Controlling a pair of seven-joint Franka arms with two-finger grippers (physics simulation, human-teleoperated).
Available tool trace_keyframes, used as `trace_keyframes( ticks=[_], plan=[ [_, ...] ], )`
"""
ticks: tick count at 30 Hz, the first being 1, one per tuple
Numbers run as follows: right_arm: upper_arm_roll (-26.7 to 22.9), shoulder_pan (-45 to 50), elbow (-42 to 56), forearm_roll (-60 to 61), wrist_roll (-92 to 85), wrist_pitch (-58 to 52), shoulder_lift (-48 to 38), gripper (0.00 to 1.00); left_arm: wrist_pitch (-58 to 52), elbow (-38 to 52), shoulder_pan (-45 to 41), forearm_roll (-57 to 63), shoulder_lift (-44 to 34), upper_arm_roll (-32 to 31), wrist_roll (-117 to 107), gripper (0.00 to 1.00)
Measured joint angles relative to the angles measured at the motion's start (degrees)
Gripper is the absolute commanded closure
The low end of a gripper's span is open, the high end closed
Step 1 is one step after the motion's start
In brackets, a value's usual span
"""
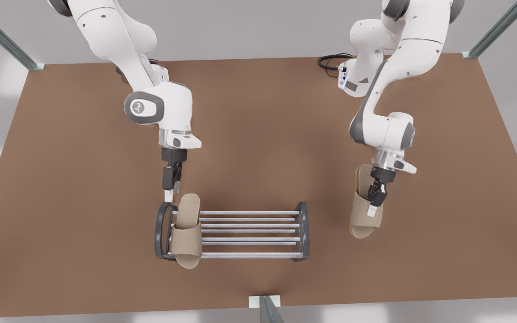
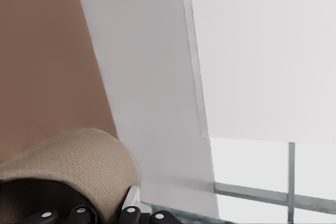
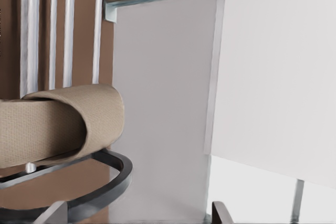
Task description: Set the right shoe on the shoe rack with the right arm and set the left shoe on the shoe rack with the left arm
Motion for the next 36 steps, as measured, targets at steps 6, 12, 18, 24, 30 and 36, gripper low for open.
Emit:
trace_keyframes(
  ticks=[6, 12, 18, 24, 30, 36],
  plan=[
    [-11.52, 6.45, 16.22, 51.5, 0.17, -21.07, 4.42, 0.0, 8.77, 13.13, -16.83, 0.7, -1.01, -3.09, -5.0, 0.74],
    [-7.38, -20.34, 21.82, 65.4, 1.87, -35.82, 9.68, 0.0, 13.86, 28.43, -30.29, 10.47, 13.77, -2.32, -8.54, 0.74],
    [-7.34, -18.56, 28.34, 67.54, 3.04, -41.91, 12.61, 0.0, 19.22, 32.65, -30.25, 16.96, 21.51, 1.6, -11.23, 0.74],
    [-7.35, -18.61, 28.57, 68.07, 3.9, -43.96, 12.69, 0.0, 21.81, 32.67, -30.85, 18.07, 21.92, 1.76, -13.58, 0.73],
    [-7.2, -18.5, 28.37, 68.31, 4.66, -44.78, 12.46, 0.0, 22.3, 42.72, -32.57, 18.86, 30.09, 3.96, -15.28, 0.73],
    [-7.18, -18.52, 28.33, 68.38, 5.23, -45.16, 12.44, 0.0, 21.58, 46.7, -32.85, 20.55, 33.09, 4.63, -16.57, 0.6]
  ],
)
